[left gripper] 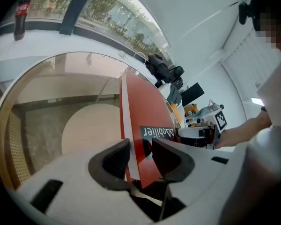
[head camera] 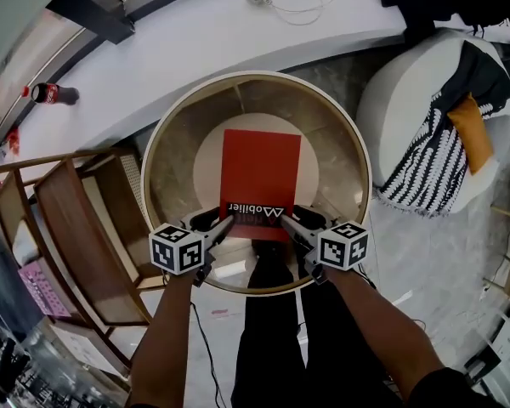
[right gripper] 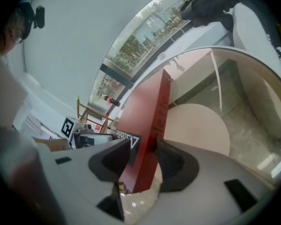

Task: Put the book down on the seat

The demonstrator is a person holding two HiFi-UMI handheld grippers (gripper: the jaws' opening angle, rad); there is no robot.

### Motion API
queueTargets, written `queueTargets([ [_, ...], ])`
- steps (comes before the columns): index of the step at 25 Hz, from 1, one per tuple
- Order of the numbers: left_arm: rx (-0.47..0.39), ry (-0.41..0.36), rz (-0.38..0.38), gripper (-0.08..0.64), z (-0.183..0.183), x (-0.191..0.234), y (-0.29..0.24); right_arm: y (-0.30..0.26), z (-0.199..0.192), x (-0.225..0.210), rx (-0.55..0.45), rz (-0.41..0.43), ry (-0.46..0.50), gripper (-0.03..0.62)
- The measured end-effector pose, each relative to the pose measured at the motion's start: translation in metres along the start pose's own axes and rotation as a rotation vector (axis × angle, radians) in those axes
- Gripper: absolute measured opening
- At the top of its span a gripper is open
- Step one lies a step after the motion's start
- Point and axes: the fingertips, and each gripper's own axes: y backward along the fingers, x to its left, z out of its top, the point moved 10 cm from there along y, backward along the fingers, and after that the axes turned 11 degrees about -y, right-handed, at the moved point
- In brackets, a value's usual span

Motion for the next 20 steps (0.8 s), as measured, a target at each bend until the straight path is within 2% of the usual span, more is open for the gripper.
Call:
queueTargets([
  [13,-0.071,0.049,0.028,0.143,-0.009,-0.004,0.002,-0.001,-0.002,0.003,-0.001,-0.043,0.039,0.160],
  [20,-0.107,0.054,0.044,0.140,-0.009,-0.013,0.008,0.008,0.001,0.011,-0.024,-0.028,0.072,0.155],
])
